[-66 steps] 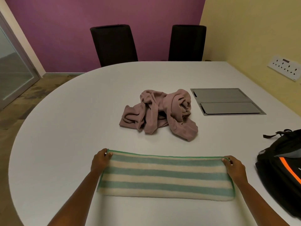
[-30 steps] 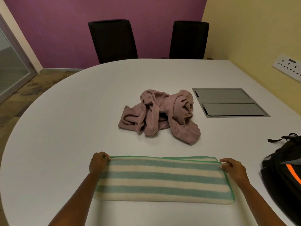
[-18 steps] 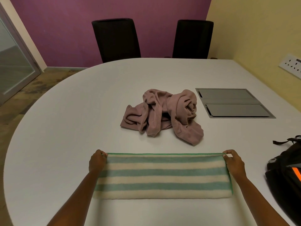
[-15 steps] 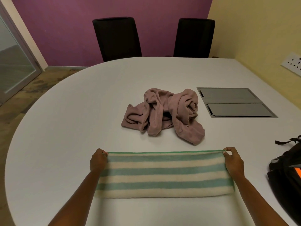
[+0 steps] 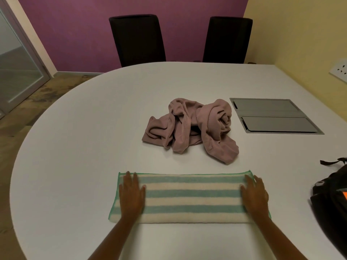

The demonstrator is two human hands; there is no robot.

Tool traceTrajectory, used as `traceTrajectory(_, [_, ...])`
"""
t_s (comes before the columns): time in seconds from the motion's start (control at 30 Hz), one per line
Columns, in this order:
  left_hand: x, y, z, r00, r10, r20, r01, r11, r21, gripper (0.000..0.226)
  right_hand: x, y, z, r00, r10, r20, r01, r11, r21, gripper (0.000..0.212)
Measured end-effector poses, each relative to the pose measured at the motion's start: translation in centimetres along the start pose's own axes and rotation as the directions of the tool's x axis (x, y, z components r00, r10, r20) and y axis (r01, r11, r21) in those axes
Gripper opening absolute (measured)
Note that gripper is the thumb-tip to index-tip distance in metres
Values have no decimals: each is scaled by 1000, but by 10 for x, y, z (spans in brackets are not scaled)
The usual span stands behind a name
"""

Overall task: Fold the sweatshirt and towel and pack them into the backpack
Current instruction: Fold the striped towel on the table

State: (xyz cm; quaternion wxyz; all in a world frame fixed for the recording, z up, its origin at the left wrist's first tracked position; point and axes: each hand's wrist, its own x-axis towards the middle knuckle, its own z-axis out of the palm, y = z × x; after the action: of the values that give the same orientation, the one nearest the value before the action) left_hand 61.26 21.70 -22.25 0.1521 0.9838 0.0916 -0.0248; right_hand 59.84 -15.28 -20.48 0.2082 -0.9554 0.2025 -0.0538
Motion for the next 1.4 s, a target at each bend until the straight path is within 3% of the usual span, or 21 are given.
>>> traceTrajectory(0.1, [-17, 14, 16, 991, 131, -19, -130, 990, 59, 66, -20, -11, 19, 979, -173, 105, 183, 978, -98, 48])
traceTrajectory(0.17, [-23, 19, 21, 982, 187, 11, -187, 980, 72, 60, -31, -16, 25, 959, -224, 172, 255, 949, -185, 73])
traceTrajectory(0.23, [-28, 17, 20, 981, 187, 53, -190, 980, 64, 58, -38, -11, 28, 937, -222, 269, 269, 951, -152, 101])
traceTrajectory(0.27, [-30, 14, 20, 983, 176, 58, -180, 982, 60, 58, -41, -9, 27, 936, -208, 285, 252, 959, -127, 104])
traceTrajectory(0.37, [-35, -7, 17, 988, 126, 84, -130, 991, 35, 58, -50, -1, 23, 949, -175, 261, 212, 969, -123, 83])
traceTrajectory(0.53, [-48, -43, 15, 998, 49, 45, -50, 999, 16, 60, -56, 23, 15, 969, -77, 235, 120, 977, -174, 81])
traceTrajectory(0.63, [-59, -47, 3, 999, -20, 41, 18, 998, 57, 79, -64, 29, 6, 980, -9, 196, 55, 970, -235, 64])
traceTrajectory(0.7, [-62, -47, -1, 997, -62, 48, 58, 995, 75, 101, -67, 34, 1, 984, 56, 171, -20, 979, -204, 65])
traceTrajectory(0.77, [-65, -46, -2, 995, -69, 72, 63, 995, 83, 98, -68, 36, -4, 986, 133, 98, -122, 987, -109, 75])
traceTrajectory(0.9, [-73, -40, 10, 995, 22, 93, -37, 987, 156, 79, -63, 33, -15, 950, 299, 86, -295, 954, -62, 75])
traceTrajectory(1.13, [-88, -33, 19, 994, 34, 102, -43, 995, 87, 85, -51, 33, -29, 835, 473, 281, -517, 849, 109, 60])
traceTrajectory(1.23, [-86, -33, 18, 993, -26, 111, 21, 999, 45, 94, -45, 37, -30, 784, 503, 363, -615, 705, 352, 52])
traceTrajectory(1.33, [-87, -31, 9, 997, -36, 66, 32, 997, 71, 97, -43, 35, -33, 722, 524, 452, -676, 396, 621, 37])
traceTrajectory(1.4, [-88, -31, 5, 997, -9, 82, 2, 997, 82, 98, -41, 27, -33, 716, 513, 473, -641, 217, 736, 30])
